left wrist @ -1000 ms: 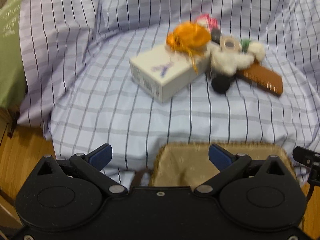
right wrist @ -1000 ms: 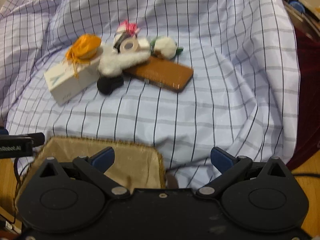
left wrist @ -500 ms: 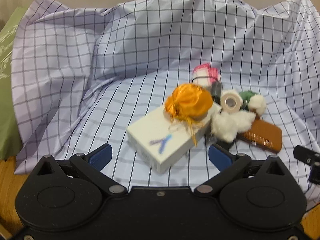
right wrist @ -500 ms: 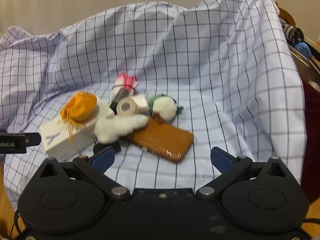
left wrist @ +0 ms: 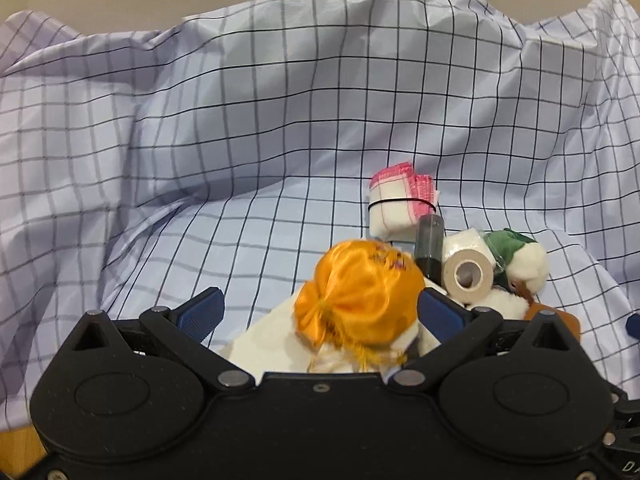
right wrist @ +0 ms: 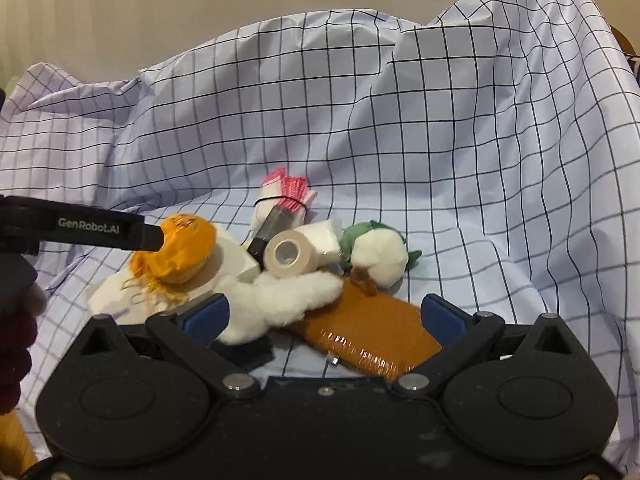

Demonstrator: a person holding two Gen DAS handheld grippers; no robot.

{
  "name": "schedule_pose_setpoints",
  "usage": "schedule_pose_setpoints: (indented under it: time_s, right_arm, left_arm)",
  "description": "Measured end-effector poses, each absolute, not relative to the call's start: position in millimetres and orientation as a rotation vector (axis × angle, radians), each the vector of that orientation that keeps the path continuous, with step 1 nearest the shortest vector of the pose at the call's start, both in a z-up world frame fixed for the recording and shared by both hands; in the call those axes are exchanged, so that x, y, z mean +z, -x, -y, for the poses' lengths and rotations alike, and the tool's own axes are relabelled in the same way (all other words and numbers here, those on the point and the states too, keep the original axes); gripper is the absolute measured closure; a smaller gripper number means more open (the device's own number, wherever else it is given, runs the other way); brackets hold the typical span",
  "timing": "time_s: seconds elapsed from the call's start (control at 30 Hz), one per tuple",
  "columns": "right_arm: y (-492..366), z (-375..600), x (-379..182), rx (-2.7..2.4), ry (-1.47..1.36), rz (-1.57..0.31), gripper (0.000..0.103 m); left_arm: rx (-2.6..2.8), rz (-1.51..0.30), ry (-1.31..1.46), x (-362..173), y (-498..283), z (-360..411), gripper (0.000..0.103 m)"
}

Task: Organize soft objects
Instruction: 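Reach the left tool to the orange pouch and close on it while the right tool reaches toward the pile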

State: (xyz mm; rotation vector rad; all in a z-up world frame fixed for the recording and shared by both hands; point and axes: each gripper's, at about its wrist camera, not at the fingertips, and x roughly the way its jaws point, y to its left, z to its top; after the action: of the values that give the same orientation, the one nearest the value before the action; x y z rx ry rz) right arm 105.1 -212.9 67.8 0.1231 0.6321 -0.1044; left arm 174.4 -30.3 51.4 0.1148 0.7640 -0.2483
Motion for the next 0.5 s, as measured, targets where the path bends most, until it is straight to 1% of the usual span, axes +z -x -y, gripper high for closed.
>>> schedule_pose_setpoints:
  time_s: [0.3, 0.5]
  right_arm:
    - [-160, 250, 44, -0.208, -0.166, -0.656, 0.001]
    - [-187, 260, 32, -0.224, -0.131, -0.638, 0.001]
  left_arm:
    - [-0.301, -0.805, -0.152, 29, -202, 51, 0.003]
    - [-0.319, -0.822, -0.141, 21, -212, 57, 0.003]
